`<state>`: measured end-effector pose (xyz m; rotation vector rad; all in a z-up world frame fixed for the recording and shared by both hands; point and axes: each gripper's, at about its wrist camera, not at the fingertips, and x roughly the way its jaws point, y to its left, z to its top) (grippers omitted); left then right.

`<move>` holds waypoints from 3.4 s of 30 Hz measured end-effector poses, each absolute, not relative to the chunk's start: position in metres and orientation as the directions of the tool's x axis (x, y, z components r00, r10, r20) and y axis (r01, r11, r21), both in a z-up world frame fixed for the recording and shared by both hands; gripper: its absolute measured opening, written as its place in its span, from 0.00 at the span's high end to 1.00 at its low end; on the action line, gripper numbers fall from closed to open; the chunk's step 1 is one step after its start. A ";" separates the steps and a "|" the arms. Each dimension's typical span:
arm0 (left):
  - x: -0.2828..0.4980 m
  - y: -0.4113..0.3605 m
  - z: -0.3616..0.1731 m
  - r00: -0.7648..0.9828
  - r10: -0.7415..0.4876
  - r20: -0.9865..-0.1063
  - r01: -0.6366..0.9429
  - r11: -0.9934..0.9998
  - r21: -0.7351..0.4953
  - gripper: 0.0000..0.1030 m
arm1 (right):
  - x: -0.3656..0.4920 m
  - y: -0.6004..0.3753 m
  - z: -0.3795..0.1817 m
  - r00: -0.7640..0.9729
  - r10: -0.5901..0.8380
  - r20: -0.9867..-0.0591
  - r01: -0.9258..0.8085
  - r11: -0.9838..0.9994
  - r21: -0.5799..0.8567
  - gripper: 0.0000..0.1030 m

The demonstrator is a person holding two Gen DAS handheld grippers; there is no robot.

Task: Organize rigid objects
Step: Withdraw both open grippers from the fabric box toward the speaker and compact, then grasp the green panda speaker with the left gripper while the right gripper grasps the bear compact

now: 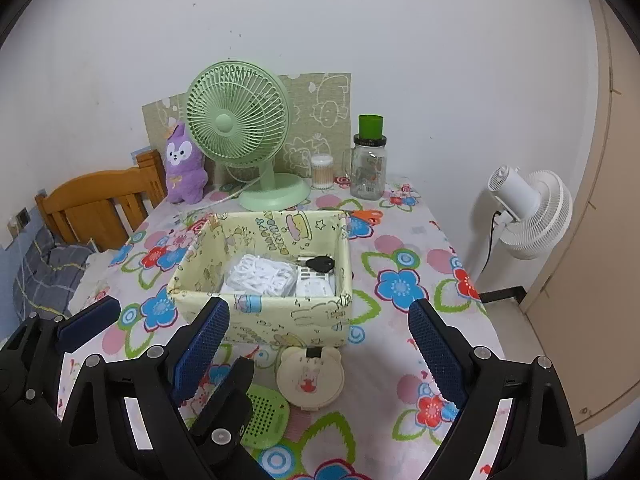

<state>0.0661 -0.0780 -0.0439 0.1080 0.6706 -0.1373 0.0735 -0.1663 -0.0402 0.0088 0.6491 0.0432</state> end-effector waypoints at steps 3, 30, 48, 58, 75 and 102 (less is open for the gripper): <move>0.061 -0.078 -0.044 0.778 -0.084 -0.623 0.155 0.986 0.061 0.02 | 0.067 -0.166 -0.040 0.798 0.043 -0.601 -0.040 0.999 0.019 0.10; 0.044 -0.074 -0.070 0.771 -0.079 -0.631 0.123 0.992 0.026 0.00 | 0.040 -0.174 -0.060 0.802 0.052 -0.595 -0.068 0.998 -0.003 0.10; 0.057 -0.082 -0.127 0.720 -0.095 -0.688 0.164 0.986 0.036 0.00 | 0.054 -0.182 -0.117 0.778 0.021 -0.628 -0.048 0.999 -0.025 0.10; 0.064 -0.081 -0.151 0.685 -0.091 -0.723 0.168 0.985 0.035 0.00 | 0.064 -0.192 -0.147 0.749 0.018 -0.662 -0.027 1.000 -0.004 0.10; 0.084 -0.083 -0.188 0.610 -0.089 -0.788 0.176 0.984 0.025 0.00 | 0.085 -0.194 -0.183 0.692 0.016 -0.721 -0.023 1.000 0.000 0.10; 0.080 -0.073 -0.186 0.613 -0.037 -0.789 0.125 0.991 0.050 0.07 | 0.087 -0.179 -0.183 0.668 0.023 -0.744 -0.044 0.999 -0.009 0.10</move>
